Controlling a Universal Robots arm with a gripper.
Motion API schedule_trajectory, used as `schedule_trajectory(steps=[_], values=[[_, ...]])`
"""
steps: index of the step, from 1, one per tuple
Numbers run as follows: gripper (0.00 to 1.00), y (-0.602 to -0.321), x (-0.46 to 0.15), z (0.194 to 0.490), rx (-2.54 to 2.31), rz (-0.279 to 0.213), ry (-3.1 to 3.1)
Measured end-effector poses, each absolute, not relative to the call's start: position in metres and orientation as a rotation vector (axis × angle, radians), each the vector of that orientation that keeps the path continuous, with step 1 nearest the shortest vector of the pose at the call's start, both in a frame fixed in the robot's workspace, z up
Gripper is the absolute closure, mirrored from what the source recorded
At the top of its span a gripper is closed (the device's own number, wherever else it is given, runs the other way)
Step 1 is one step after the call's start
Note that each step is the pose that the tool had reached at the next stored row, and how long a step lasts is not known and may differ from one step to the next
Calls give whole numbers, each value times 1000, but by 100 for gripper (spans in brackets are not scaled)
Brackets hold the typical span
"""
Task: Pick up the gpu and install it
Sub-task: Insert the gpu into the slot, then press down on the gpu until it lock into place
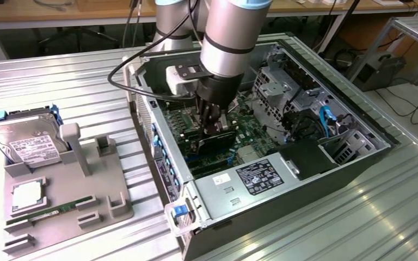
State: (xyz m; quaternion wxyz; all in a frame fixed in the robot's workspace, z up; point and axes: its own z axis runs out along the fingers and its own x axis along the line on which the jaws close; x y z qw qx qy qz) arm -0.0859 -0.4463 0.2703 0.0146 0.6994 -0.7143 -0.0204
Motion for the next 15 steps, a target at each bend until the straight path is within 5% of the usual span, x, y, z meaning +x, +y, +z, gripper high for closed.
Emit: schedule_trajectory(steps=[15], values=[[89, -446, -86, 301, 2176, -67, -2222]])
